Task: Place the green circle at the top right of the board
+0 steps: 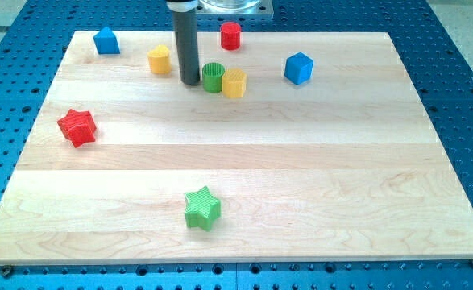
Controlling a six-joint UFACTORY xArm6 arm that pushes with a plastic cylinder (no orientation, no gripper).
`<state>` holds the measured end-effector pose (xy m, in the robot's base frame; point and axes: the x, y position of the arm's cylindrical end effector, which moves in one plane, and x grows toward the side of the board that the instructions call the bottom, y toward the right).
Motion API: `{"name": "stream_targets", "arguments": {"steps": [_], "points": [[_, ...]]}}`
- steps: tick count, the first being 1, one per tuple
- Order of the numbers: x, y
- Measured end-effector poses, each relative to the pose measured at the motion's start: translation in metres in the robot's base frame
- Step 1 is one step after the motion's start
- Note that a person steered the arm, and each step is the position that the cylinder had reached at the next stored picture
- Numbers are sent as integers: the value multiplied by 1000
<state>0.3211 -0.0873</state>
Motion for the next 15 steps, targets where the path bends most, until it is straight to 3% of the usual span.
{"name": "stream_targets", "arguments": {"steps": [2,3,4,5,6,7,9,12,13,15], "points": [[-14,74],[14,50],[18,96],[-28,139],[-70,131],[-78,98],[-82,230],[-42,277],[-77,295],[-81,239]]}}
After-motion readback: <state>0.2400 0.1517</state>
